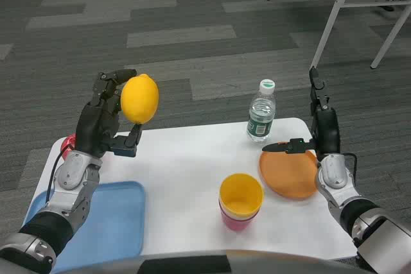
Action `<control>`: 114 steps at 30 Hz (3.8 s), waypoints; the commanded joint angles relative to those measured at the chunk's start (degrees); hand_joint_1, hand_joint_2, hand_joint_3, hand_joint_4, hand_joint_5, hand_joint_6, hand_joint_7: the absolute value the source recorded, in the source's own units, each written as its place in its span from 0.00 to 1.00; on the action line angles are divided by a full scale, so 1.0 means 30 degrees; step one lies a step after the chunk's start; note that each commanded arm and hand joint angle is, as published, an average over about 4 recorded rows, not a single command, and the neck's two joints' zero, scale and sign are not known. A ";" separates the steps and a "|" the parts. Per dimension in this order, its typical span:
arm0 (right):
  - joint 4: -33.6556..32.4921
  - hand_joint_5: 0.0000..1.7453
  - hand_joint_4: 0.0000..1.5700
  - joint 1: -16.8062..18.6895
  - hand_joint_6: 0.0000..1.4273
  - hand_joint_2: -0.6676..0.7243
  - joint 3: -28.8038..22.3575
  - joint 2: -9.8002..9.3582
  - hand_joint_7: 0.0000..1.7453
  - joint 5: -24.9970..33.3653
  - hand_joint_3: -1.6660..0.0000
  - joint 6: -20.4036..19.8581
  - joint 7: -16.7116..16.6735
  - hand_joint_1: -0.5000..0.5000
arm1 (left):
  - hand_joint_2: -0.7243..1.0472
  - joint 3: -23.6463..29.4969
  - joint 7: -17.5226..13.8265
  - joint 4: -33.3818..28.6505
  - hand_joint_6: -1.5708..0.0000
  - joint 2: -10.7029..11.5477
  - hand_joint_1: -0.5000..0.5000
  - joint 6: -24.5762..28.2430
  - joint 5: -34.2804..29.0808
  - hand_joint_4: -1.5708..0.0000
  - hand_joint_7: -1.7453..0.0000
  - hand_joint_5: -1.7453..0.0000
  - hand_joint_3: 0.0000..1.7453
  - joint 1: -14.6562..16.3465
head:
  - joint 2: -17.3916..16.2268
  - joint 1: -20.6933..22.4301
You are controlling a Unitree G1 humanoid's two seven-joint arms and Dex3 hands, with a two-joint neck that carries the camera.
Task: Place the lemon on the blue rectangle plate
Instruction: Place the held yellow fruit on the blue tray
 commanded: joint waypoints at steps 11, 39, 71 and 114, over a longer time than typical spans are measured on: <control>0.0342 0.00 0.00 -0.0654 0.00 0.45 -0.0027 -0.0174 0.00 0.0076 0.95 0.0125 -0.0025 0.12 | 0.88 0.0075 0.0000 -0.0185 0.85 -0.0062 0.60 0.0200 0.0136 0.83 0.16 0.00 1.00 0.0177 | -0.0107 -0.0077; 0.0467 0.00 0.00 -0.0508 0.00 0.45 -0.0086 -0.0152 0.00 0.0076 0.95 0.0125 -0.0025 0.12 | 0.90 -0.0115 -0.0161 -0.0236 0.85 0.1124 0.60 -0.0870 0.0136 0.83 0.16 0.00 1.00 0.2704 | -0.1697 0.2679; 0.1793 0.00 0.00 -0.0867 0.00 0.45 0.0031 -0.0064 0.00 0.0083 0.98 0.0330 -0.0025 0.12 | 0.95 0.0720 0.0022 0.0452 0.91 0.5665 0.70 -0.5836 0.1600 0.90 0.16 0.00 1.00 1.0739 | -0.3296 0.4355; 0.2796 0.00 0.00 -0.1277 0.00 0.50 -0.0108 0.0104 0.00 0.0105 0.95 0.0484 0.0005 0.11 | 0.45 0.6432 -0.5361 0.1947 1.00 0.1219 0.70 -0.2562 0.4545 1.00 0.07 0.00 0.20 1.1281 | -0.3956 0.4747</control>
